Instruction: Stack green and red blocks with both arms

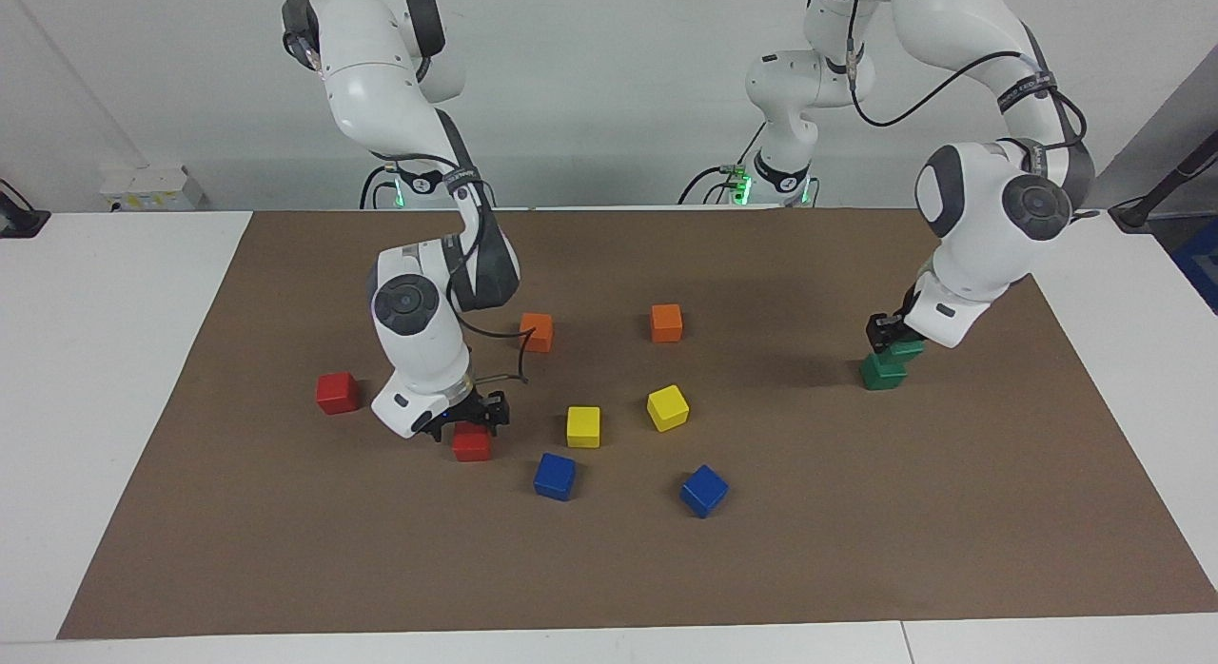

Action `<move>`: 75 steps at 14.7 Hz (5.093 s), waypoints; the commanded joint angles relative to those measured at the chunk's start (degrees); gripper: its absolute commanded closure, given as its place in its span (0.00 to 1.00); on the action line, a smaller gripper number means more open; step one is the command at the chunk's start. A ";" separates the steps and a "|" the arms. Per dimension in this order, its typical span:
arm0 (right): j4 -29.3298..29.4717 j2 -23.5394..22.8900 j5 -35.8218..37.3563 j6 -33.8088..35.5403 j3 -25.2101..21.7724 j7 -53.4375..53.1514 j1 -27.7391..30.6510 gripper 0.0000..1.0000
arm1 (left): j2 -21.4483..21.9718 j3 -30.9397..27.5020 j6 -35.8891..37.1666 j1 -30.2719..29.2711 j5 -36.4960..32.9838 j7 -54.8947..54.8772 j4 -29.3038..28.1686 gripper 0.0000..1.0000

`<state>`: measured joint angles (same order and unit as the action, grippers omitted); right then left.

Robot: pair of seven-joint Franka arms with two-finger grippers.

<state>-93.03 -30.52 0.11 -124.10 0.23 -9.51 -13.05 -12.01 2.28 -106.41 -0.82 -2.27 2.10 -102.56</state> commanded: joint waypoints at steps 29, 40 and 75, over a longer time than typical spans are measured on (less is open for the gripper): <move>-1.80 6.96 0.94 2.62 0.04 11.67 8.03 1.00 | 4.01 0.19 -15.23 -3.31 5.44 -6.75 -15.12 1.00; -22.79 22.87 0.77 -0.69 0.13 24.70 16.21 1.00 | 4.19 0.19 -16.02 -2.79 5.44 -5.09 -16.27 0.00; -29.13 22.17 0.59 -8.26 0.13 26.03 20.17 1.00 | 10.08 0.27 21.05 -2.35 2.27 -5.44 10.80 0.00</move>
<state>-121.02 -8.23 0.50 -130.59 -0.23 16.21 6.23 0.97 2.85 -87.96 -3.90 1.14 -3.34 -95.82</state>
